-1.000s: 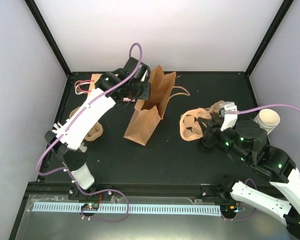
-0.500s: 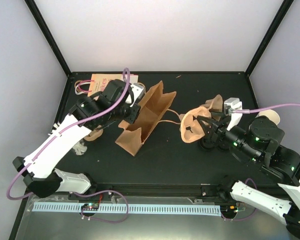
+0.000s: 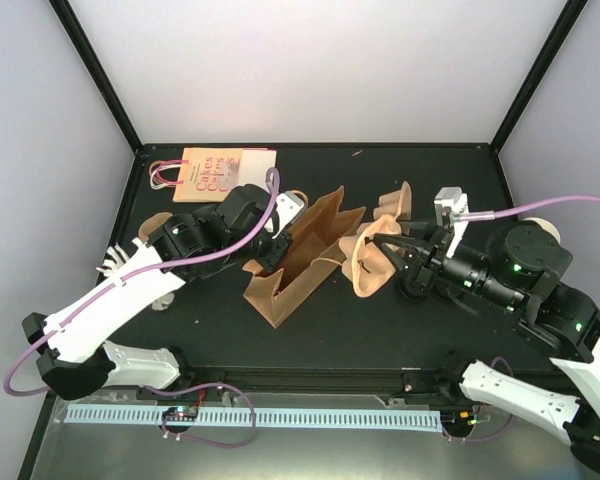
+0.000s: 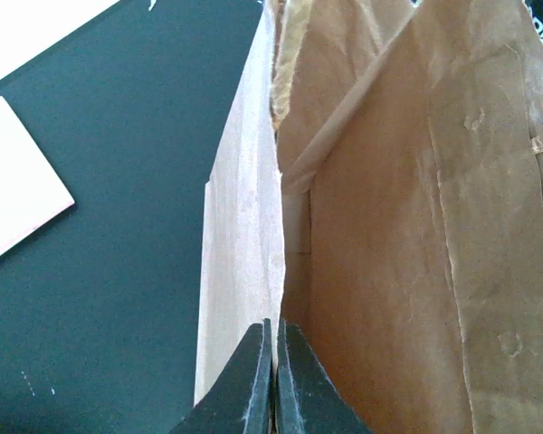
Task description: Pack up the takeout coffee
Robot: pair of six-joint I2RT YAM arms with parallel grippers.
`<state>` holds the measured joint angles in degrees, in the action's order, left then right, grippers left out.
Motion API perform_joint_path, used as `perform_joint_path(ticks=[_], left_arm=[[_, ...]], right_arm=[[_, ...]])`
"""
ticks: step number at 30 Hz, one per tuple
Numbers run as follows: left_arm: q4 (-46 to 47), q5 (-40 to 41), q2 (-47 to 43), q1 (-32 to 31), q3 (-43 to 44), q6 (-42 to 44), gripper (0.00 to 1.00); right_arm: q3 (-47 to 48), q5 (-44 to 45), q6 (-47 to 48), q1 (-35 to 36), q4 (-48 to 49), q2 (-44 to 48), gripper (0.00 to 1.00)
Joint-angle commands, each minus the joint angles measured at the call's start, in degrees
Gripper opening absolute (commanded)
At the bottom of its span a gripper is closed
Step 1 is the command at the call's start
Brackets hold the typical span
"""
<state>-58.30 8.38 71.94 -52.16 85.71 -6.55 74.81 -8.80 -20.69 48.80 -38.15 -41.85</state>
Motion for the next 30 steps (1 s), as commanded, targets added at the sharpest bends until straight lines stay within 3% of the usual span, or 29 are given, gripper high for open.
perform_joint_path(ticks=[1, 10, 21, 30], left_arm=[[2.8, 1.9, -1.7, -1.5, 0.6, 1.0, 0.02], [6.6, 1.5, -5.1, -1.7, -0.7, 1.5, 0.02], [8.1, -1.2, -7.9, -1.8, -1.8, 1.7, 0.02], [8.3, -1.6, -8.4, -1.7, -1.4, 1.3, 0.02]], right_arm=[[1.4, -4.4, -1.0, 0.1, 4.9, -1.7, 0.45], [-2.4, -14.4, -5.5, 0.1, 21.2, -5.8, 0.45], [-13.3, -17.0, -10.1, 0.1, 37.7, -6.1, 0.44], [-17.0, -17.1, -11.2, 0.1, 40.0, -6.9, 0.43]])
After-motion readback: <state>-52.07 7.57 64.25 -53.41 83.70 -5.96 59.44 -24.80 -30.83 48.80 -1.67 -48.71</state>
